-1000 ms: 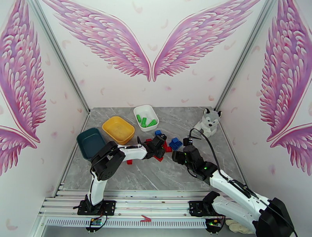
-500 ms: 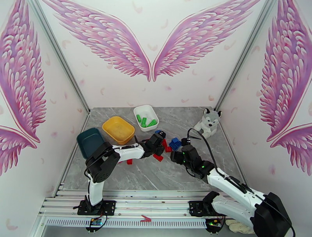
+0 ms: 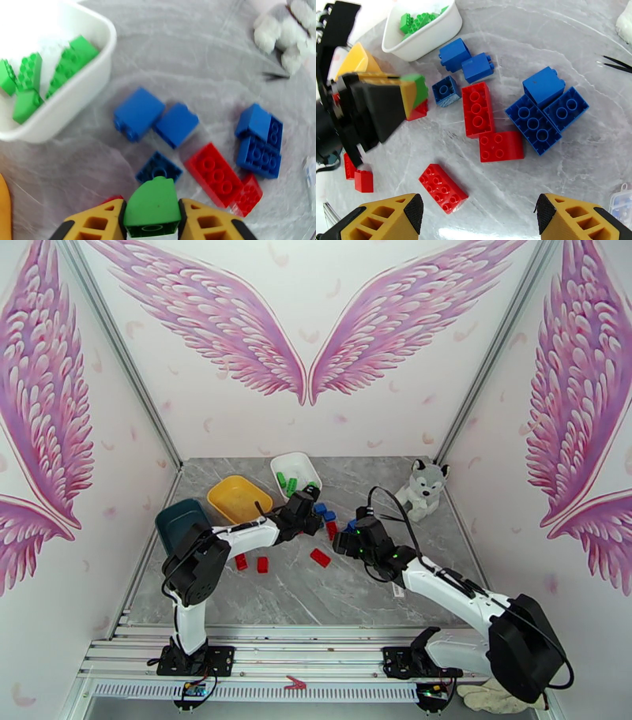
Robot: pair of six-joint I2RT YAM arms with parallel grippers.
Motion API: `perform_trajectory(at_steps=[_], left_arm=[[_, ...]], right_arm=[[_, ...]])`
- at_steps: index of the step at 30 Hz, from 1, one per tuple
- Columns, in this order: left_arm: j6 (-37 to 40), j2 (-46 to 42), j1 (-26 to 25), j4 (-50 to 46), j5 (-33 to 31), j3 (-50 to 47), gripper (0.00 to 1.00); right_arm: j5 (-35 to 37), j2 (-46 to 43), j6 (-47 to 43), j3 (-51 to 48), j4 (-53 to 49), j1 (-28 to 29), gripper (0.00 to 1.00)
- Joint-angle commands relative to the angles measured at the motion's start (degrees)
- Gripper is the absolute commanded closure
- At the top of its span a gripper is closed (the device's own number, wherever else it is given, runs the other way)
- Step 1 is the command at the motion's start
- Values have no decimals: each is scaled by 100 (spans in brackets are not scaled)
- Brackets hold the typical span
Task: Sort the legos into containers by color
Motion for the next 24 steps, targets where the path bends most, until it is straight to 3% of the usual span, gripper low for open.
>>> perform_trajectory(at_steps=[1,13,17,19,24], left_arm=[[78,-424,219,-22,-32,422,64],[-21,872,1144,-225,-66,2385,62],[5,1189,1188,-319,-60,2757,39],[-17,1111,1187,-240,-86,2640,28],[-107,571,1136,79,-106,1922,20]], right_arm=[[3,127,84,173,14,-1,18],[-50,233,250,207,124,-4,16],[111,-56,319,-235,629,-4,14],[38,-279,244,-546,1054,-1,3],[-729,-383,-482,-603,1230,-6,8]])
